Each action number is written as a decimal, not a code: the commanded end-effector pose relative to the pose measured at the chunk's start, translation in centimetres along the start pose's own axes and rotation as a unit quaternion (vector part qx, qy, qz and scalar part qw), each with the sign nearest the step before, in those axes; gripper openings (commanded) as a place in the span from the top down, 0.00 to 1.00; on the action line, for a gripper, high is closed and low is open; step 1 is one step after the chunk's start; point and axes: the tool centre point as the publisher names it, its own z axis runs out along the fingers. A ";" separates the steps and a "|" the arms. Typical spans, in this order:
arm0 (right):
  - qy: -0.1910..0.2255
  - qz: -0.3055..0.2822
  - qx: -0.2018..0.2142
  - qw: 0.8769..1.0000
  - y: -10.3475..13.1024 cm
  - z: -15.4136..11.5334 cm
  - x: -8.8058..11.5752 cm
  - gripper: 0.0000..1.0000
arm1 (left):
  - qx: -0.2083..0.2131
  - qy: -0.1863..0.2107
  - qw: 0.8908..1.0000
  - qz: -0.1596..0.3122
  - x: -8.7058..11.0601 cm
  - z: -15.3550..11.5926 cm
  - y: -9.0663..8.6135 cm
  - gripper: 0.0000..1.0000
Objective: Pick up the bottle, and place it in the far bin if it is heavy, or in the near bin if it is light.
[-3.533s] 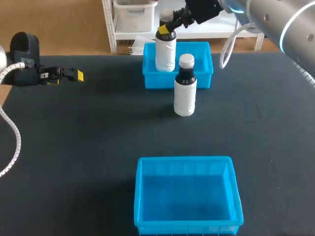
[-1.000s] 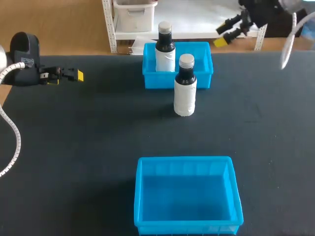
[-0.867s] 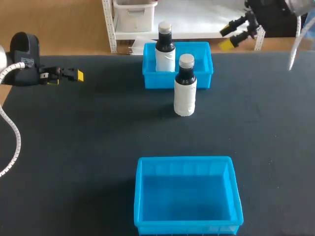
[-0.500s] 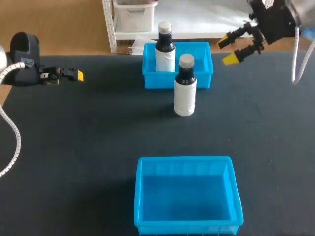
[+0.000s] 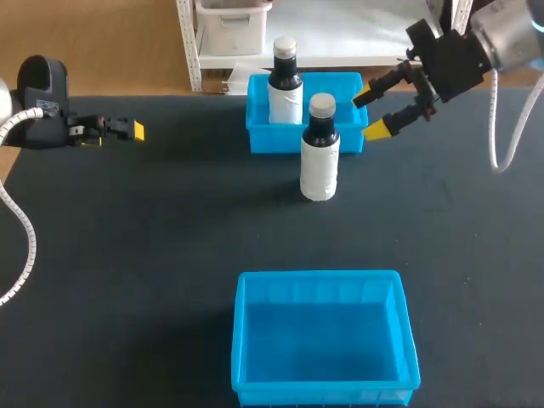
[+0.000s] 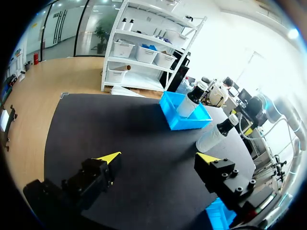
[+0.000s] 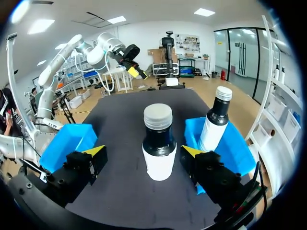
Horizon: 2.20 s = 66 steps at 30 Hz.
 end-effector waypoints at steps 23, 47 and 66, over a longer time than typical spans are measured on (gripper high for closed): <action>0.004 -0.007 0.050 0.999 -2.9 3.8 -0.5 0.00 | 0.000 0.000 1.000 0.000 0.0 0.0 0.0 0.00; 0.000 -0.010 0.025 1.000 -2.0 6.2 -1.6 0.00 | 0.000 0.000 1.000 0.000 0.0 0.0 0.0 0.00; 0.004 -0.011 0.013 1.000 -1.9 7.1 -1.8 0.47 | 0.000 0.000 1.000 0.000 0.0 0.0 0.0 0.00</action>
